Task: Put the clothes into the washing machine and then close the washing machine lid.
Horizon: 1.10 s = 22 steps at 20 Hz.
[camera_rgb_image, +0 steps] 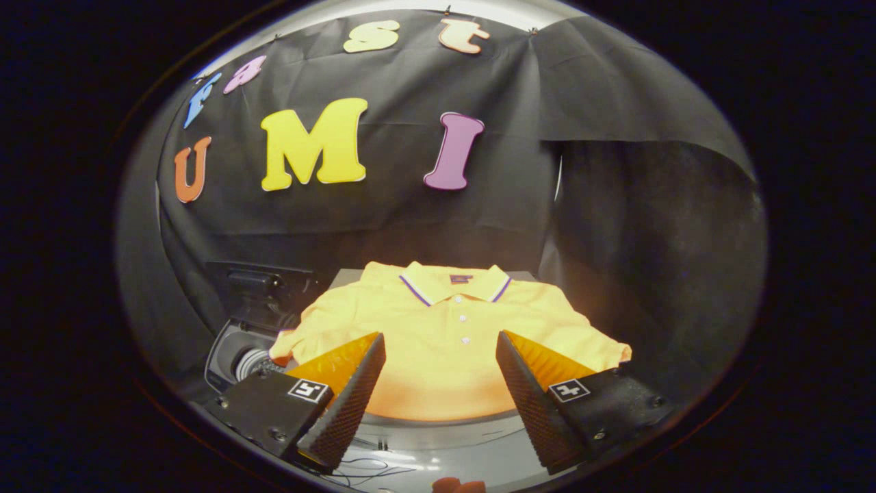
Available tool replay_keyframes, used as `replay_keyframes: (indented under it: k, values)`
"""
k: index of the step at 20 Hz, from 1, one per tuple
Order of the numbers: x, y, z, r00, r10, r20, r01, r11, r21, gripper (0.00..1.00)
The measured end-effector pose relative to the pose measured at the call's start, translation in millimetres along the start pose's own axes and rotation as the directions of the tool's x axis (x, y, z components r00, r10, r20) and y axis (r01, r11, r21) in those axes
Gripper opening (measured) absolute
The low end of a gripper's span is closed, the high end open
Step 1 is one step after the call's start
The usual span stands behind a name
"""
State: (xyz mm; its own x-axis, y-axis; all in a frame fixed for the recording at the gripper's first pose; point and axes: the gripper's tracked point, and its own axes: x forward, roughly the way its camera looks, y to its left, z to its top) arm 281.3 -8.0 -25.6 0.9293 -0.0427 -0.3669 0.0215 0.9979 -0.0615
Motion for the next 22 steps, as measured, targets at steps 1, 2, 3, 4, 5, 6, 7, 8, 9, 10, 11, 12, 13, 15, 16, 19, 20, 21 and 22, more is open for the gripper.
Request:
replay_keyframes:
  k: [1,2,3,4,5,6,7,8,9,10,11,12,13,15,16,19,20,21,22]
  values:
    - [7.4,0.1,-0.7,1.000,0.002,-0.011,-0.002,1.000,-0.002,1.00]
    - [14.7,-1.9,-0.2,1.000,0.001,-0.021,-0.001,1.000,-0.008,1.00]
    - [20.8,-3.8,-1.5,1.000,0.001,-0.032,-0.001,1.000,-0.012,1.00]
    - [27.1,-5.0,-3.2,0.999,0.003,-0.046,-0.003,1.000,-0.013,1.00]
    - [32.8,-8.5,-6.1,0.998,0.003,-0.064,-0.004,1.000,-0.010,1.00]
    - [39.0,-10.4,-9.4,0.997,0.004,-0.082,-0.004,1.000,-0.004,1.00]
    - [41.8,-10.9,-13.6,0.995,0.006,-0.102,-0.005,1.000,0.004,1.00]
    - [47.0,-12.3,-15.7,0.993,0.008,-0.122,-0.006,1.000,0.012,1.00]
    - [52.3,-13.5,-19.0,0.990,0.011,-0.140,-0.008,1.000,0.020,1.00]
    - [56.5,-14.5,-20.9,0.988,0.011,-0.151,-0.008,1.000,0.024,1.00]
    - [62.0,-15.0,-22.8,0.987,0.008,-0.161,-0.004,1.000,0.024,1.00]
    - [66.0,-15.4,-24.4,0.985,0.007,-0.172,-0.003,1.000,0.019,1.00]
    - [69.5,-15.5,-26.5,0.983,0.003,-0.182,-0.001,1.000,0.011,1.00]
    - [75.2,-13.5,-28.8,0.979,-0.003,-0.204,0.002,1.000,-0.004,1.00]
    - [77.0,-12.1,-34.5,0.973,0.000,-0.229,-0.002,1.000,-0.009,1.00]
    - [81.5,-10.6,-36.5,0.975,0.033,-0.220,-0.027,0.999,0.030,1.00]
    - [81.5,-11.7,-38.1,0.974,0.045,-0.220,-0.037,0.999,0.037,1.00]
    - [81.5,-13.5,-38.4,0.976,0.054,-0.211,-0.049,0.998,0.030,1.00]
    - [80.8,-13.9,-38.5,0.976,0.057,-0.208,-0.052,0.998,0.027,1.00]
